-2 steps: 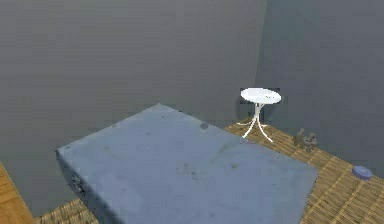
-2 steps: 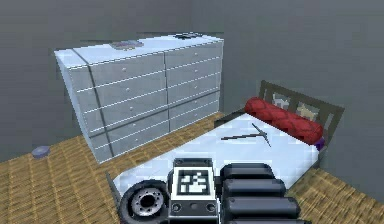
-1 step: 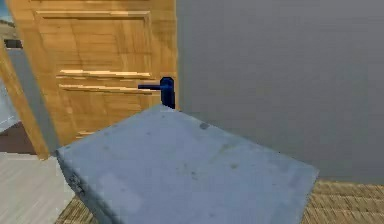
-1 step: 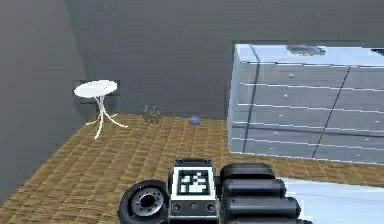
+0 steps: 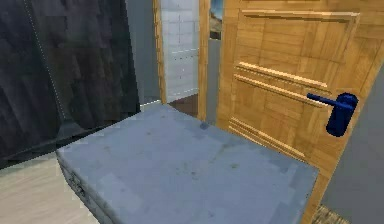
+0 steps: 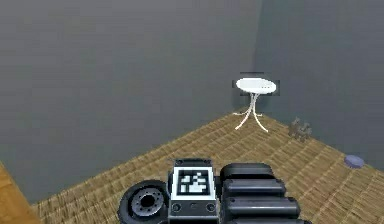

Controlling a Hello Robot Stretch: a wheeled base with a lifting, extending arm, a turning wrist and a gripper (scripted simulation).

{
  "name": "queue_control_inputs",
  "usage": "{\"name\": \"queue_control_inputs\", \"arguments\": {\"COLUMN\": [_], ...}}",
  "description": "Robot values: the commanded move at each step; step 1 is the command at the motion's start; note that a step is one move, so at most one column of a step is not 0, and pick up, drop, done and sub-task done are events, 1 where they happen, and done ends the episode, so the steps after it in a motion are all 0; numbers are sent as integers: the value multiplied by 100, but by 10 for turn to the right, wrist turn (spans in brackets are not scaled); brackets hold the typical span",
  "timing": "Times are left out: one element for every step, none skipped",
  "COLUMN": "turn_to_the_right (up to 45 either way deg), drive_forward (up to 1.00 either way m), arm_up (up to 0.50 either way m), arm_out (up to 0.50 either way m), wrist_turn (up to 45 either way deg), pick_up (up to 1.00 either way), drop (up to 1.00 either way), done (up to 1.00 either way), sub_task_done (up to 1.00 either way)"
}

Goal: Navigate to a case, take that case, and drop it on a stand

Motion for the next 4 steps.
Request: {"name": "queue_control_inputs", "arguments": {"turn_to_the_right": [-30, 0, 450, 390], "drive_forward": [0, 10, 0, 0], "arm_up": [0, 0, 0, 0], "arm_out": [0, 0, 0, 0], "wrist_turn": [0, 0, 0, 0], "pick_up": [0, 0, 0, 0], "drop": [0, 0, 0, 0], "done": [0, 0, 0, 0], "sub_task_done": [0, 0, 0, 0]}}
